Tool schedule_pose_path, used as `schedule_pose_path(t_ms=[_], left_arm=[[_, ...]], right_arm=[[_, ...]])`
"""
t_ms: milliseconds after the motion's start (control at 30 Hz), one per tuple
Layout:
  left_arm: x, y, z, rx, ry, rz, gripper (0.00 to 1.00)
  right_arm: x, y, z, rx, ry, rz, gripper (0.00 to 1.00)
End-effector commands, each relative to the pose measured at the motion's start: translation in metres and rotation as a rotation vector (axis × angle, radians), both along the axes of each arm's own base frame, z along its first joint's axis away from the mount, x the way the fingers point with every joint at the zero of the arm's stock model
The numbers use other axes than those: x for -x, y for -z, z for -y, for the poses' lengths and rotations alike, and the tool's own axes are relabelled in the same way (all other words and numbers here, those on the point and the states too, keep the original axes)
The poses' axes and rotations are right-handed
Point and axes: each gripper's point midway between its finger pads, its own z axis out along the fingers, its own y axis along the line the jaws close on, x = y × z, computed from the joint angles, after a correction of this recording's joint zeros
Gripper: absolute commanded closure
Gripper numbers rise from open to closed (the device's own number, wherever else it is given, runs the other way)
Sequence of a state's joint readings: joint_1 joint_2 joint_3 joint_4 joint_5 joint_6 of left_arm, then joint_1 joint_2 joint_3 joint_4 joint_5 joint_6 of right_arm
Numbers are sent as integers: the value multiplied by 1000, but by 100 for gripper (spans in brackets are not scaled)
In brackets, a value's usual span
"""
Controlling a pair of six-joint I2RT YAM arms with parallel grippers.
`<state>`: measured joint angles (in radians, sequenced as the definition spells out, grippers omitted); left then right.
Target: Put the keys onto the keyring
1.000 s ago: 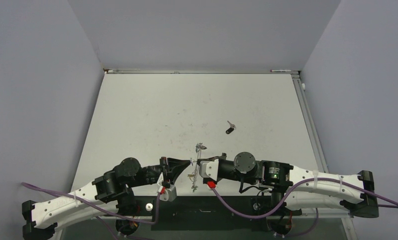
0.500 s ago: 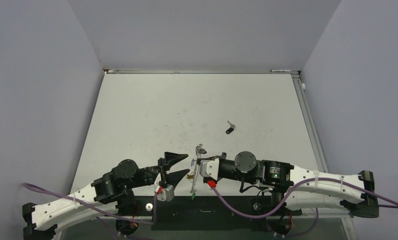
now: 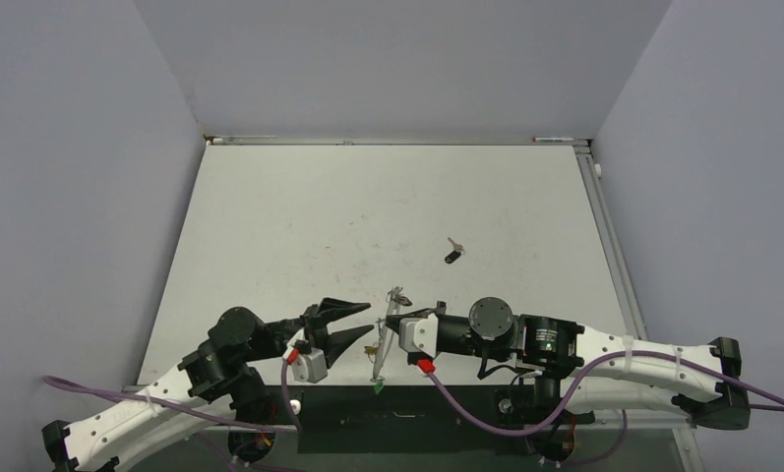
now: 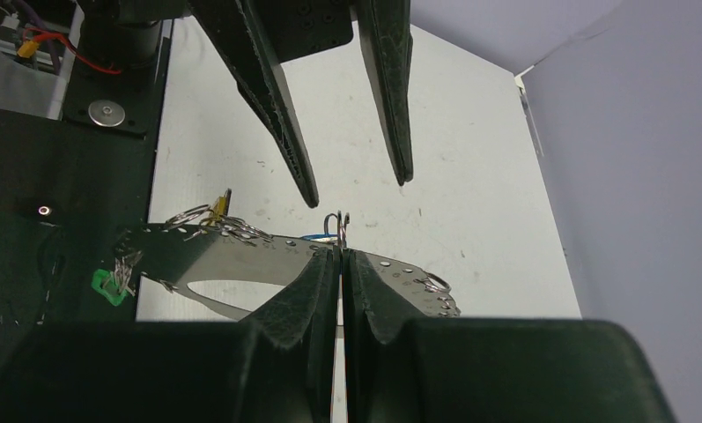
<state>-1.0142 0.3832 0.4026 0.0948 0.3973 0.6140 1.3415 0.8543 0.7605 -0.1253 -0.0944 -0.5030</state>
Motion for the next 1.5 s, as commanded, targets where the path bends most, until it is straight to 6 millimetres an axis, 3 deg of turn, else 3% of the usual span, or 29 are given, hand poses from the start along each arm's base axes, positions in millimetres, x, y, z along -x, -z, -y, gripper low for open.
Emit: schedule_pose_path(t_ms=[0, 500, 900, 1067, 1100, 1333, 1367, 1467], left_arm=[[18, -9, 8, 33, 116, -40, 63], [22, -7, 14, 25, 174, -79, 77], [21, -4, 18, 13, 182, -94, 82], [22, -2, 19, 4, 190, -104, 93], [22, -3, 19, 4, 189, -103, 100], [13, -11, 12, 36, 125, -94, 100], [10, -13, 10, 44, 110, -93, 100], [3, -14, 8, 57, 66, -105, 100]], right_arm=[[8, -44, -6, -145, -46, 11, 95], [18, -44, -11, -140, -84, 9, 95], [24, -42, -14, -133, -121, 3, 95], [26, -39, -15, -126, -134, -6, 95], [27, -38, -16, -125, -137, -7, 95], [26, -32, -17, -102, -129, -15, 95], [24, -31, -16, -93, -117, -19, 94], [19, -26, -13, -61, -79, -40, 77]])
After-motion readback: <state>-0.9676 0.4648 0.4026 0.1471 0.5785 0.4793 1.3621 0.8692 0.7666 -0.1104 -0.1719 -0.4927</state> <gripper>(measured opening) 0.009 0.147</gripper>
